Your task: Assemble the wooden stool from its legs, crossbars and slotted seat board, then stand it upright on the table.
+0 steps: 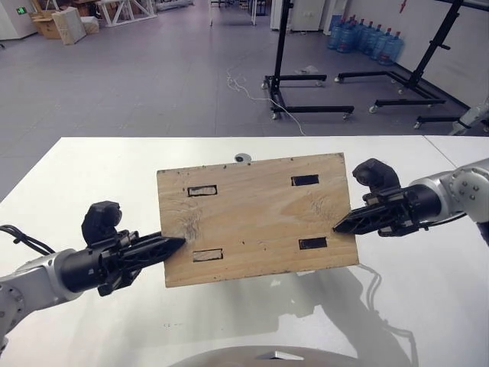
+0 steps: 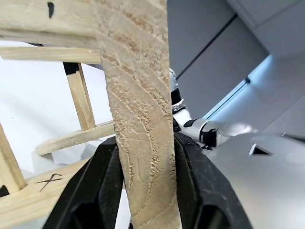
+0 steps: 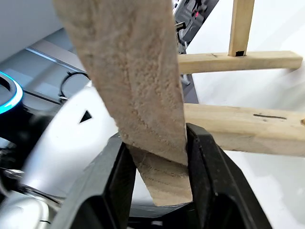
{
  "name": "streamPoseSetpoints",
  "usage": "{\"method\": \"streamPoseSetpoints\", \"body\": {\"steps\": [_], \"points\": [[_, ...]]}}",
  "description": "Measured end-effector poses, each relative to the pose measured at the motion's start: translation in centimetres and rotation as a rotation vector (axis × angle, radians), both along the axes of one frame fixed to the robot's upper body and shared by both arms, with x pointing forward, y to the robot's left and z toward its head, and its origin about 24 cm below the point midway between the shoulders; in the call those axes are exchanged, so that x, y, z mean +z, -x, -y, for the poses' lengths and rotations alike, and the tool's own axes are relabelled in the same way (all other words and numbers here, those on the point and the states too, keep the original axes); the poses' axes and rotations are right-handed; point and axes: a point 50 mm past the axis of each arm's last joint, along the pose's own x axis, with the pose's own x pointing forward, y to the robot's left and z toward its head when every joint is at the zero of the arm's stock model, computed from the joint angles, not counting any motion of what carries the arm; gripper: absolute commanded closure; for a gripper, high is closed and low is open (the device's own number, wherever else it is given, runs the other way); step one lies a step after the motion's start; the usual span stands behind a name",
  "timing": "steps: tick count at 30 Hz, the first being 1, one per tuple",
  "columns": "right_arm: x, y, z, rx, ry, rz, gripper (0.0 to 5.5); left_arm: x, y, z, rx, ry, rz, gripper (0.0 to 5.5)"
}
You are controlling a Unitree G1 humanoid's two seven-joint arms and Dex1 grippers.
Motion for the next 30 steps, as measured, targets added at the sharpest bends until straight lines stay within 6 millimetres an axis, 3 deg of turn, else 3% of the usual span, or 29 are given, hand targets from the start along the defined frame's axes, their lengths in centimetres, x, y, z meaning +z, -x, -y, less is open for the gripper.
{"method": "streamPoseSetpoints", "body": {"steps": [3,6,11,16,20,24,30], "points": [[0.4,-0.2,-0.1,0.017,0.026,-0.055,4.07,0.1,-0.4,-0.3,-0.011,0.003,-0.030,4.15],[0.7,-0.3,-0.1,0.019,0.026,-0.145,4.06,0.5,-1.3,-0.5,0.005,0.007,0.006,3.32],[-0.4,-0.9,0.0,-0.021,-0.002,-0.346,4.14,0.6,-3.0,-1.5,0.119,-0.007,0.023,2.55],[-1.2,-2.0,-0.6,-0.036,-0.014,-0.365,4.14,0.1,-3.3,-2.1,0.183,-0.027,0.012,1.76],[-0.9,-3.3,-1.6,-0.043,0.003,-0.287,3.12,-0.7,-3.2,-2.7,0.214,-0.046,0.001,1.05],[-0.6,-3.9,-1.1,-0.092,-0.031,-0.269,2.39,-2.1,-3.6,-4.3,0.331,-0.092,-0.024,1.00],[-0.1,-3.7,1.0,-0.197,-0.065,-0.205,2.39,-1.3,-3.4,-6.7,0.455,-0.086,0.063,1.00]]}}
